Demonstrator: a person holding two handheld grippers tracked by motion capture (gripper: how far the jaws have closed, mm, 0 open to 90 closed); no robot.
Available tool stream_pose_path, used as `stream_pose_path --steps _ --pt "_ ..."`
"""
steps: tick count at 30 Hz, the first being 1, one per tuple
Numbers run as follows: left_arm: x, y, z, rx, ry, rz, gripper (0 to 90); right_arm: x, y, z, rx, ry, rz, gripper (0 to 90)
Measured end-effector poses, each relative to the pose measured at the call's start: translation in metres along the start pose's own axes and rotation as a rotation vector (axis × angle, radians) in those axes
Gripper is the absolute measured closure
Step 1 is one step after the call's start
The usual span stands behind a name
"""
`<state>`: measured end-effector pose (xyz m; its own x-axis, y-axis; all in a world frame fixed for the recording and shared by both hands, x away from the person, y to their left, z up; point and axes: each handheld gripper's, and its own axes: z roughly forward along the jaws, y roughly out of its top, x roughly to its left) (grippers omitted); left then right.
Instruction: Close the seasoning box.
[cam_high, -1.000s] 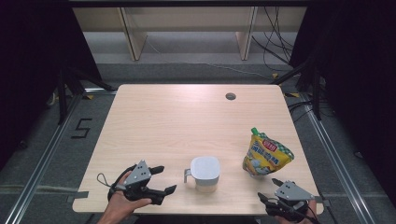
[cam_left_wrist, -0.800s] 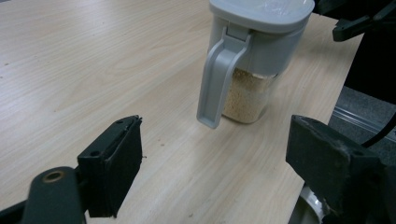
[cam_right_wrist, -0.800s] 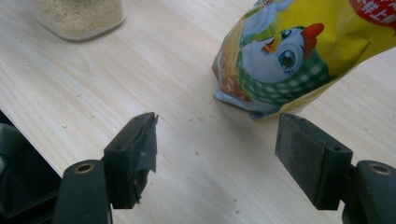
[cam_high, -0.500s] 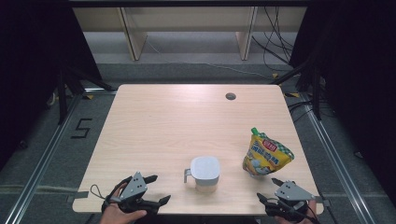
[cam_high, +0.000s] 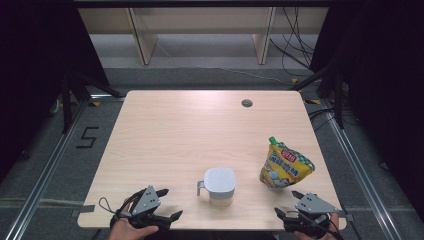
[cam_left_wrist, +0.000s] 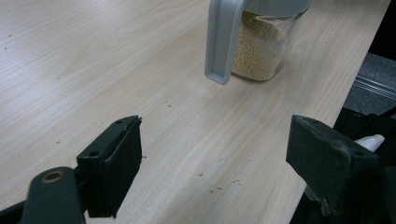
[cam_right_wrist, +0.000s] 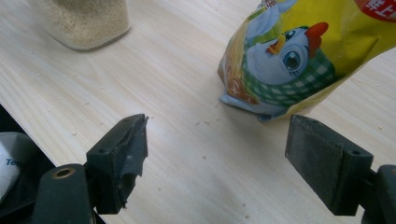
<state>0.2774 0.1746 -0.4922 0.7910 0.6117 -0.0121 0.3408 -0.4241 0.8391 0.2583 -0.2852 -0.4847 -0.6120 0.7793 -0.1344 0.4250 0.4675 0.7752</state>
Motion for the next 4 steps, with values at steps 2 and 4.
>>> stream_pose_path --steps 2,4 --pt "0.0000 -0.0010 0.0011 0.010 0.000 -0.008 17.8 -0.0007 -0.0004 0.0004 -0.001 -0.003 0.003 22.3" --pt "0.0010 -0.0012 0.0010 0.030 0.013 0.006 17.8 -0.0015 -0.0009 0.0008 0.005 -0.003 0.001 22.5"
